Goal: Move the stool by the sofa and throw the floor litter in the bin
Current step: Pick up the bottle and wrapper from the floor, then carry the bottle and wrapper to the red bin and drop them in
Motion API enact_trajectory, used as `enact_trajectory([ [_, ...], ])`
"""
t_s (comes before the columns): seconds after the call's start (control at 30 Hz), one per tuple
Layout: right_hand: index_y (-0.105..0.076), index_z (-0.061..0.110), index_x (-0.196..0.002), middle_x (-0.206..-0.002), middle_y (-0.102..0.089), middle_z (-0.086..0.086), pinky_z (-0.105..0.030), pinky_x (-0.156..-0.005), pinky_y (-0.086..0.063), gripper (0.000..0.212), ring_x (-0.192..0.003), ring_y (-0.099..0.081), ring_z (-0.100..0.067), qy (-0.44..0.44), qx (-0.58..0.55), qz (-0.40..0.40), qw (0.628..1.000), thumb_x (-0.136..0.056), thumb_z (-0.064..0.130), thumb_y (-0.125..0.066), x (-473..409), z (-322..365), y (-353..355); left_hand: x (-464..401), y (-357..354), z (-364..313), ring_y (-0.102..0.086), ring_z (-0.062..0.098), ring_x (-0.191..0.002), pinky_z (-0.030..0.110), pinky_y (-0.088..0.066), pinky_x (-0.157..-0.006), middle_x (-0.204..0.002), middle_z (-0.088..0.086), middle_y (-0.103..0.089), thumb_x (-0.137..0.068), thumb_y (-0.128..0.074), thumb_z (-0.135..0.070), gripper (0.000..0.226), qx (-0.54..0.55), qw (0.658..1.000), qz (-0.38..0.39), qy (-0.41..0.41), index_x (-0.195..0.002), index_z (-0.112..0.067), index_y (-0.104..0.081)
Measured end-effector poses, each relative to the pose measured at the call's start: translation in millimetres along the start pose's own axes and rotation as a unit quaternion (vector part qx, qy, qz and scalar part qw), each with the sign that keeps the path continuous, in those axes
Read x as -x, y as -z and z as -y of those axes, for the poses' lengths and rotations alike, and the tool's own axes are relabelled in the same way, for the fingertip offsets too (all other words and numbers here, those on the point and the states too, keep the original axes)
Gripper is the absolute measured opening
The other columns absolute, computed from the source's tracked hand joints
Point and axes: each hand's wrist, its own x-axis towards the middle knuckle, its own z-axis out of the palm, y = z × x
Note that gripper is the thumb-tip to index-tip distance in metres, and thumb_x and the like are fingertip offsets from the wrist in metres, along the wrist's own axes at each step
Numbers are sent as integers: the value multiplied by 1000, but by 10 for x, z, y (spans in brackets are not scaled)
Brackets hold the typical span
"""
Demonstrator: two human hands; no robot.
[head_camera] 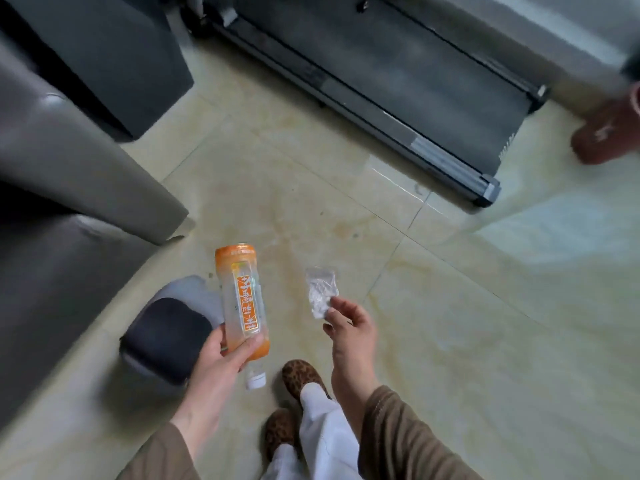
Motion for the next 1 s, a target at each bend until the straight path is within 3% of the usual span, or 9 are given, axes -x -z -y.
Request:
enact_trajectory([
  [0.1, -73, 14, -93, -100, -74, -8, -24, -76, -54, 25, -87, -67, -18, 17, -44, -53, 998, -91, -7, -61, -93, 91, 437, -23, -365, -137, -74, 20, -111, 42, -52, -104, -116, -2, -80, -86, -80, -30, 46, -54, 997, 58, -1, -129, -25, -67],
  [0.27, -73, 13, -94, -96, -72, -7, -24, -79, -54, 26, -84, -65, -16, 15, -120, -121, 985, -94, -9, -58, -129, 153, 1063, 8, -883, -258, -73, 19, -110, 36, -53, -94, -115, -1, -80, -69, -86, -46, 66, -125, 986, 109, -5, -129, -26, -67],
  [0.47, -73, 10, -96, -96, -73, -6, -16, -72, -57, 24, -84, -66, -15, -2, -203, -182, 962, -94, -8, -59, -143, 206, 1651, 155, -1494, -389, -73, 19, -103, 27, -50, -81, -113, 4, -79, -89, -78, -21, 40, -173, 972, 159, -8, -127, -20, -67],
  [0.63, -75, 9, -101, -98, -74, -2, -17, -73, -56, 20, -85, -68, -11, -13, -259, -223, 940, -95, -4, -61, -233, 281, 2098, 216, -2031, -450, -79, 8, -86, 30, -53, -83, -107, 2, -82, -79, -85, -27, 46, -223, 956, 191, -12, -122, -21, -70],
  [0.77, -75, 13, -99, -94, -73, -2, -24, -78, -53, 20, -82, -66, -12, -26, -283, -255, 924, -94, -2, -63, -373, 348, 2437, 226, -2516, -484, -77, 17, -99, 33, -55, -88, -106, 0, -83, -63, -83, -45, 64, -258, 944, 204, -11, -121, -21, -71],
  [0.83, -75, 13, -99, -93, -72, -2, -25, -78, -53, 20, -83, -64, -13, -30, -297, -264, 917, -94, -2, -63, -492, 435, 2634, 214, -2784, -512, -76, 23, -103, 36, -55, -92, -108, 4, -82, -64, -82, -43, 63, -266, 942, 206, -10, -121, -19, -71],
  [1.0, -74, 15, -98, -95, -71, -1, -20, -76, -55, 21, -89, -64, -14, -28, -314, -259, 913, -94, -3, -62, -850, 736, 3139, 220, -3452, -627, -79, 15, -92, 33, -56, -89, -106, 5, -83, -64, -82, -39, 60, -288, 932, 217, -14, -119, -17, -71],
])
